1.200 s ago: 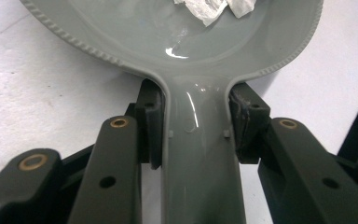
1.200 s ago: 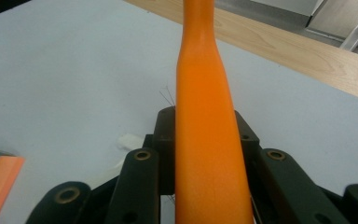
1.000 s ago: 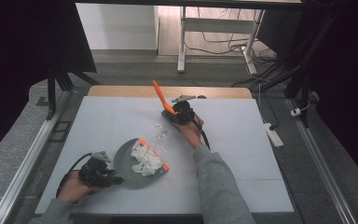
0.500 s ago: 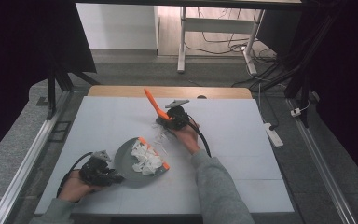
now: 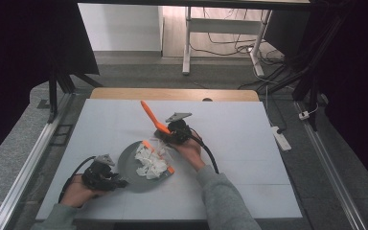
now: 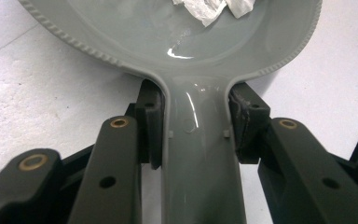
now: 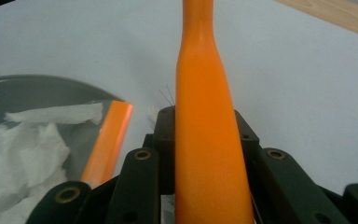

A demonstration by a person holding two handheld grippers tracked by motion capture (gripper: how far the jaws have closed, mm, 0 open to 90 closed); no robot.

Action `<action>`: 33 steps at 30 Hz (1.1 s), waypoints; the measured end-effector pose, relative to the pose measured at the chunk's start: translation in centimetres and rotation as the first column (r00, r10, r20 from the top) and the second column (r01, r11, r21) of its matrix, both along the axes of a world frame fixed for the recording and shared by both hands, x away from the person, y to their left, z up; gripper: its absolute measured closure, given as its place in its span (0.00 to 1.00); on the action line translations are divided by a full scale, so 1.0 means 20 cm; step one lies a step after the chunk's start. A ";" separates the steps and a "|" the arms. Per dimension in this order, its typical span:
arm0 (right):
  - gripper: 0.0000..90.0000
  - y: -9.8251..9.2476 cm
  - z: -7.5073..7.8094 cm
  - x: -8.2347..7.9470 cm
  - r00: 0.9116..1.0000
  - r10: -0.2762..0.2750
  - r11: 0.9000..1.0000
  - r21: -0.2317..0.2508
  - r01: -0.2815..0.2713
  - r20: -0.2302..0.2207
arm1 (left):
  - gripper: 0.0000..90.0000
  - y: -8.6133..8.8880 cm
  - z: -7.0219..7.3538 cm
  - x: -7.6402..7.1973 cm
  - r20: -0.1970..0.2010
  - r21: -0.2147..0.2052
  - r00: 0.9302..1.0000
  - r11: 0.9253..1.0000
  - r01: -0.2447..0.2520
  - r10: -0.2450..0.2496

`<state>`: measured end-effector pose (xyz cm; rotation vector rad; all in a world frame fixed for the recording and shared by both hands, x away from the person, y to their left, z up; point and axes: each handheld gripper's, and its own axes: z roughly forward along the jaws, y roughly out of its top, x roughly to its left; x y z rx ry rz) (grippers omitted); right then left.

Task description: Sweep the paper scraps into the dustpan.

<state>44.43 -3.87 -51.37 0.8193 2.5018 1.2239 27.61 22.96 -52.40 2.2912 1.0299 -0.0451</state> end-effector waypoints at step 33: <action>0.78 0.08 0.21 -0.35 0.992 0.084 0.991 0.096 -0.093 0.098 | 0.68 0.00 -0.02 0.00 0.019 -0.015 0.999 0.999 -0.033 0.033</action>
